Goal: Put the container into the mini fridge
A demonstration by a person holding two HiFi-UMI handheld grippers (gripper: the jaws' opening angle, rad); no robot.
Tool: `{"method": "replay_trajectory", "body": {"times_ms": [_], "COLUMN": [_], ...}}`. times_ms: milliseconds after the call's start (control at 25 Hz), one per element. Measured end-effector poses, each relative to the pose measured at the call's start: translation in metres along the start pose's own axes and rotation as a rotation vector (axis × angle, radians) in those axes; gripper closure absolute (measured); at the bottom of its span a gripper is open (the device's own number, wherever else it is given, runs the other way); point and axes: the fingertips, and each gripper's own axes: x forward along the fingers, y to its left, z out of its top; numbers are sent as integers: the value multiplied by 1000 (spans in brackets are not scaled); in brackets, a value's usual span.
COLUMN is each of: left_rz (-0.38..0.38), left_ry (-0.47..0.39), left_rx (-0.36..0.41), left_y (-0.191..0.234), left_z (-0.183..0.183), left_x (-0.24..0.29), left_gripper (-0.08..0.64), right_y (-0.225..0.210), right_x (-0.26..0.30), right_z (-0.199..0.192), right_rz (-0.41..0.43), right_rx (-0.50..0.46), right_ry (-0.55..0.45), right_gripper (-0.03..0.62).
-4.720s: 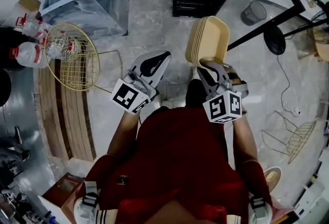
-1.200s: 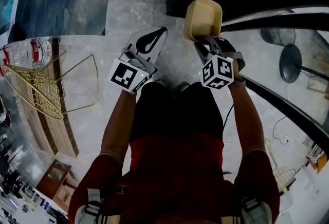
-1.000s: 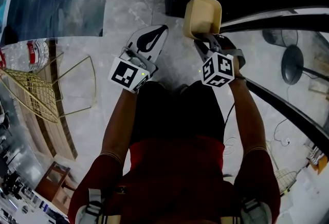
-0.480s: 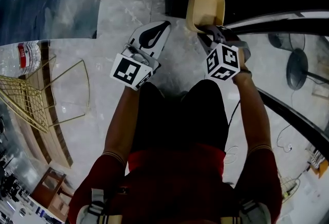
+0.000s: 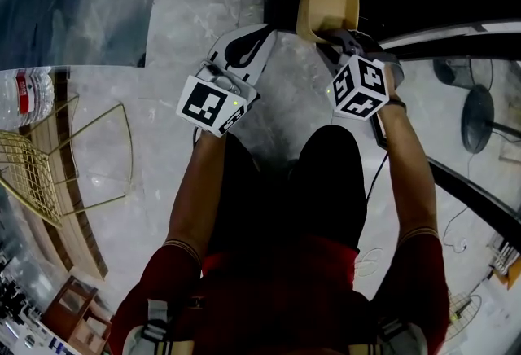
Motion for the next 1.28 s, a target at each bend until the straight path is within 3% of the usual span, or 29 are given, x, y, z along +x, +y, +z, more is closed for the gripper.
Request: {"method": "replay_trajectory", "body": {"times_ms": [640,880,1280], "left_rz": [-3,-30,-54], "left_ry": [-49,-55,-69], "left_rx": [0,12,-10], "left_y": [22,1,-5], "left_z": [-59,-64,-65], "left_x": [-2,14,19], "left_gripper": [554,554,554], "right_y": [-19,-29,-53], "right_x": [68,79,103], "right_z": [-15,-33,-25], "right_rz": [36,53,65], "right_rx": [-68,-64,-86], "right_ry": [48,77,118], "right_gripper": [541,541,541]}}
